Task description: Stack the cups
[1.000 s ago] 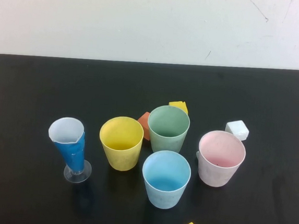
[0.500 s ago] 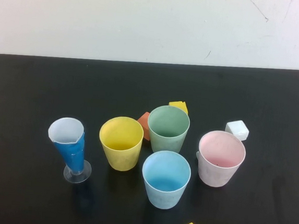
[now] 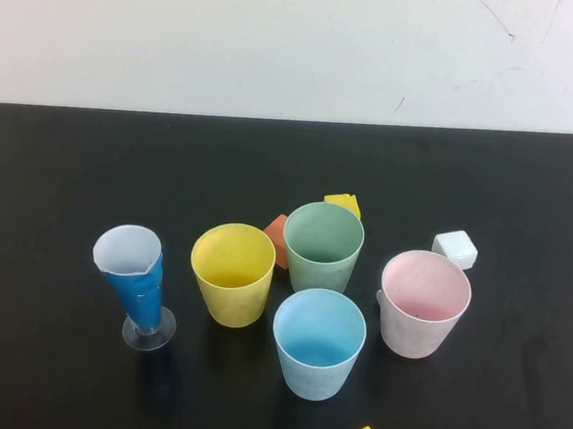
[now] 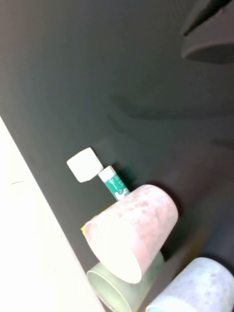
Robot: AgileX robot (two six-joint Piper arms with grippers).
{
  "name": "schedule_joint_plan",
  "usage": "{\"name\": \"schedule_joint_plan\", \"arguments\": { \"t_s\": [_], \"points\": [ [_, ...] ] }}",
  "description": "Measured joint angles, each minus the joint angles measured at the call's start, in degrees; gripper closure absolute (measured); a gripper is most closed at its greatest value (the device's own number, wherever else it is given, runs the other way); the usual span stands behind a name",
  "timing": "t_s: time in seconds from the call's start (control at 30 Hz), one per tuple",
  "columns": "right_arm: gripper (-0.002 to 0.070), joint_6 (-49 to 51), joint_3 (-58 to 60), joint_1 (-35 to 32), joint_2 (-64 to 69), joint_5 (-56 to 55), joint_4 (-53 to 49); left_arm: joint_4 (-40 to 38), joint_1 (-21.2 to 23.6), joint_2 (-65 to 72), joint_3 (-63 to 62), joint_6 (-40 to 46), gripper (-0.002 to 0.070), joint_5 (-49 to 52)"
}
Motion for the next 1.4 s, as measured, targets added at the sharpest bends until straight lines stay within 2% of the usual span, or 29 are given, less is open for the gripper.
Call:
{"name": "schedule_joint_plan", "arguments": {
  "t_s": [0.2, 0.3, 0.43, 0.7, 0.83, 0.93, 1.13, 1.23, 1.4],
  "points": [
    [0.0679, 0.0, 0.0, 0.0, 0.0, 0.1, 0.0, -15.9, 0.0, 20.8, -21.7, 23.5, 0.0677, 20.0],
    [0.0679, 0.0, 0.0, 0.0, 0.0, 0.1, 0.0, -20.7, -1.1, 30.4, -30.1, 29.6, 0.0677, 25.5],
    [0.0679, 0.0, 0.0, 0.0, 0.0, 0.2, 0.0, -22.0, -5.5, 40.3, -39.1, 31.5, 0.0677, 29.2],
    [0.0679, -0.4, 0.0, 0.0, 0.0, 0.2, 0.0, -18.8, -18.7, 60.2, -56.9, 32.3, 0.0677, 33.0],
    [0.0679, -1.2, 0.0, 0.0, 0.0, 0.2, 0.0, -16.6, -21.9, 69.4, -65.3, 31.6, 0.0656, 35.6],
    [0.0679, -1.7, 0.0, 0.0, 0.0, 0.2, 0.0, -16.1, -22.7, 76.2, -70.8, 29.2, 0.0559, 35.8],
    [0.0679, -1.9, 0.0, 0.0, 0.0, 0.2, 0.0, -11.0, -22.7, 84.8, -74.6, 25.4, 0.0238, 35.9],
    [0.0679, -2.0, 0.0, 0.0, 0.0, 0.2, 0.0, -7.3, -22.7, 87.1, -74.6, 23.4, 0.0169, 35.9],
    [0.0679, -2.3, 0.0, 0.0, 0.0, 0.2, 0.0, -5.3, -22.7, 90.2, -74.6, 22.4, 0.0151, 35.9]
  ]
}}
